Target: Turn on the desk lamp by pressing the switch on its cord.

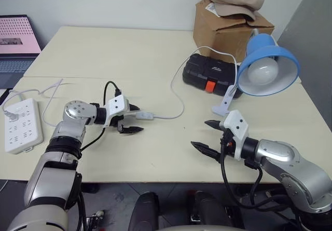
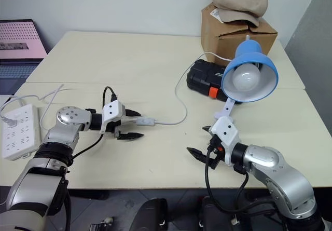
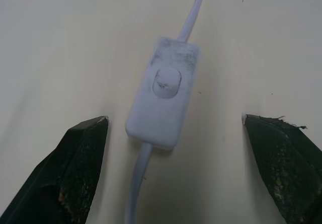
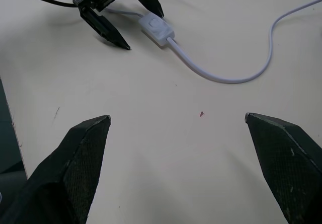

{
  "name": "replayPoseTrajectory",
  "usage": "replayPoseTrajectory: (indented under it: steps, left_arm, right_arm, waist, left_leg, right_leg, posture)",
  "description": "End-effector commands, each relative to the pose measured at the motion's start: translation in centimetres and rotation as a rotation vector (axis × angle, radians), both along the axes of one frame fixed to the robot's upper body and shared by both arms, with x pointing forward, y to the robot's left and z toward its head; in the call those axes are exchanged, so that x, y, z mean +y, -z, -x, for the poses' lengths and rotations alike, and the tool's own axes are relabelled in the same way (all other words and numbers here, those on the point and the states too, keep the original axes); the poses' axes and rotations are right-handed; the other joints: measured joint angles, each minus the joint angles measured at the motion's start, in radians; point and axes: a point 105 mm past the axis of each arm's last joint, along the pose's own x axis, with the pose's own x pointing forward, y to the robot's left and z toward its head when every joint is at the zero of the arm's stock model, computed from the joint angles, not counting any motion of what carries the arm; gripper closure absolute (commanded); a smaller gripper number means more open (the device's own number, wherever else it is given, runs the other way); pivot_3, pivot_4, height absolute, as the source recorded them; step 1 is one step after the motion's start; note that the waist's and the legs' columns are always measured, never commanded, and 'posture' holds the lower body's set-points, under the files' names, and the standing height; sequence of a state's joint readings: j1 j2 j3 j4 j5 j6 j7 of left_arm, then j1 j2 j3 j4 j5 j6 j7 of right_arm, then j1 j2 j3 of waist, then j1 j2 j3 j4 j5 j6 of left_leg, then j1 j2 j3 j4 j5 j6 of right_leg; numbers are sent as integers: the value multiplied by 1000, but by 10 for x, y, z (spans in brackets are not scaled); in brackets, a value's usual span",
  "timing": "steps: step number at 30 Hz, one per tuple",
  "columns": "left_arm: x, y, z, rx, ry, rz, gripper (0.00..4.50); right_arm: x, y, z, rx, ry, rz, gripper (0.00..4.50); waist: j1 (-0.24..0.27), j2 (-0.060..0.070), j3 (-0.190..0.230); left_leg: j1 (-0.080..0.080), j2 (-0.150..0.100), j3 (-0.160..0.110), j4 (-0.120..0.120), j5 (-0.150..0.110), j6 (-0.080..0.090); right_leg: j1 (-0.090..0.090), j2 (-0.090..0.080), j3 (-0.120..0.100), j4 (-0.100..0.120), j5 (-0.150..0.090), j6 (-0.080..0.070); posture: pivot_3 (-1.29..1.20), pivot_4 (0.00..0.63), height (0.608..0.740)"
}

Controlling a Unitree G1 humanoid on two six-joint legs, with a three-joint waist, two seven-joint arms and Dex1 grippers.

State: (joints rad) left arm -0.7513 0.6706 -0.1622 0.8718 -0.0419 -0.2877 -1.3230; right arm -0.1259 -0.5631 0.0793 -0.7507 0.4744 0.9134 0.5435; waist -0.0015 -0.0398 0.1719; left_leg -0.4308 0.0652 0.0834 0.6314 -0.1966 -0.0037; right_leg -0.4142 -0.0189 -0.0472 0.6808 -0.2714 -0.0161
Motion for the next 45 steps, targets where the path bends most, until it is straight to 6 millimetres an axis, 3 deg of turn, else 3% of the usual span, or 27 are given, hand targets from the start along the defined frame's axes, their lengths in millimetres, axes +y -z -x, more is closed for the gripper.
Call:
replayPoseTrajectory:
  steps: [1,12,14,19,25,29,31,33,37,45]
  left_arm:
    - [-4,-8,-4,-21,22,7,746]
    - [-10,-7,-3,-23,55,7,3162]
    - [-10,-7,2,-13,79,5,3360]
    - [-12,-9,17,38,137,14,3384]
    - [-34,-30,23,55,81,142,3384]
    - [-58,-49,19,-1,-4,213,3385]
    - [-89,-64,22,23,-56,306,3385]
    - [-103,-69,25,57,-97,341,3386]
    - [-114,-67,31,146,-143,360,3389]
    - [-112,-59,34,202,-209,344,3392]
  right_arm:
    - [0,-11,3,-40,-5,-10,0]
    - [-1,-12,2,-37,-4,-7,0]
    - [-2,-11,2,-34,0,-9,0]
    - [-4,-12,1,-18,17,-37,0]
    - [-3,-14,13,89,22,-181,0]
    - [-1,-15,17,145,63,-292,0]
    - [15,-8,15,241,103,-434,0]
    - [26,-8,10,302,136,-542,0]
    - [42,-7,-13,450,219,-704,0]
    - [63,-20,-38,571,261,-871,0]
  waist:
    - [0,0,0]
    - [0,0,0]
    - [0,0,0]
    - [-1,0,0]
    - [0,0,0]
    - [1,0,0]
    - [-1,0,0]
    - [-1,0,0]
    - [-13,1,0]
    - [-19,1,0]
  left_leg:
    - [0,0,0,0,0,0]
    - [0,0,0,1,0,0]
    - [0,0,0,1,0,0]
    - [0,0,0,1,0,0]
    - [0,1,-1,1,0,0]
    - [0,1,-2,2,0,0]
    - [1,0,-2,4,0,1]
    - [2,1,-3,5,1,2]
    - [3,1,-2,5,1,2]
    - [4,0,-1,5,2,2]
  right_leg:
    - [0,0,0,0,0,0]
    - [0,0,0,0,0,1]
    - [0,0,0,0,0,1]
    - [0,0,0,0,0,1]
    - [1,0,0,1,0,1]
    - [3,0,0,1,1,1]
    - [4,-1,0,1,2,3]
    - [5,-1,0,1,3,4]
    - [5,0,2,2,4,4]
    - [6,-1,4,1,5,4]
  posture:
    - [0,150,740]
    - [0,150,740]
    - [0,150,740]
    - [0,150,740]
    - [0,150,740]
    - [0,150,740]
    - [0,150,740]
    - [0,150,740]
    - [0,150,740]
    - [0,150,740]
